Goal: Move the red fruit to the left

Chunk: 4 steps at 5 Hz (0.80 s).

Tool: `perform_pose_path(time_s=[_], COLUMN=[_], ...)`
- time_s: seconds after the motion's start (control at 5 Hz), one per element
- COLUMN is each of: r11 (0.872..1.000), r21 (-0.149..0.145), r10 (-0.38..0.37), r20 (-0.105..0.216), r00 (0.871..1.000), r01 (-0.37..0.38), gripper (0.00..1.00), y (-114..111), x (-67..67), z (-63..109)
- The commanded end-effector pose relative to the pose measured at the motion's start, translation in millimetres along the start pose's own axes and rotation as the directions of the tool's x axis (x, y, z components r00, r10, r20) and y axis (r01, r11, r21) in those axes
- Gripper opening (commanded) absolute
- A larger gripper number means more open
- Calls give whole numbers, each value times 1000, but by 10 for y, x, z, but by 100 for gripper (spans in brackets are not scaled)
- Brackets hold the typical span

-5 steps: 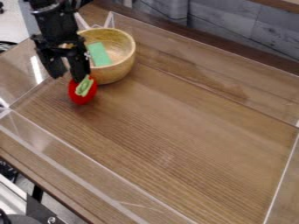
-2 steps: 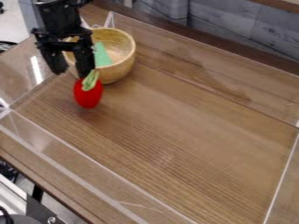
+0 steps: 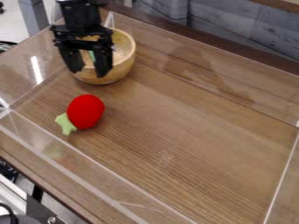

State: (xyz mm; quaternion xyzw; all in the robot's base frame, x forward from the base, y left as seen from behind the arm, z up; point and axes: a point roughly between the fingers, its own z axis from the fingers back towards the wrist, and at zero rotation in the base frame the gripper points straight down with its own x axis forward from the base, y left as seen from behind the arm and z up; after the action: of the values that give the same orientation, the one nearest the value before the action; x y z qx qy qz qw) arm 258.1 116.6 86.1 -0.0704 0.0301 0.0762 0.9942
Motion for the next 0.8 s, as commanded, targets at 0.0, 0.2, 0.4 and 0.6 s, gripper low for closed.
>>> perform_pose_path(time_s=[0.0,0.2,0.4,0.6], r11=[999,999,997,995], r21=[28,30,34,41], r10=[-22,-42,-72,-95], r20=[55,50,47,39], r00=[998,998,996,995], r01=[20,41,70,93], gripper=[100,100,0,0], y=[32,54,25,50], x=[11,-44,-30,-24], z=[265,363,394,352])
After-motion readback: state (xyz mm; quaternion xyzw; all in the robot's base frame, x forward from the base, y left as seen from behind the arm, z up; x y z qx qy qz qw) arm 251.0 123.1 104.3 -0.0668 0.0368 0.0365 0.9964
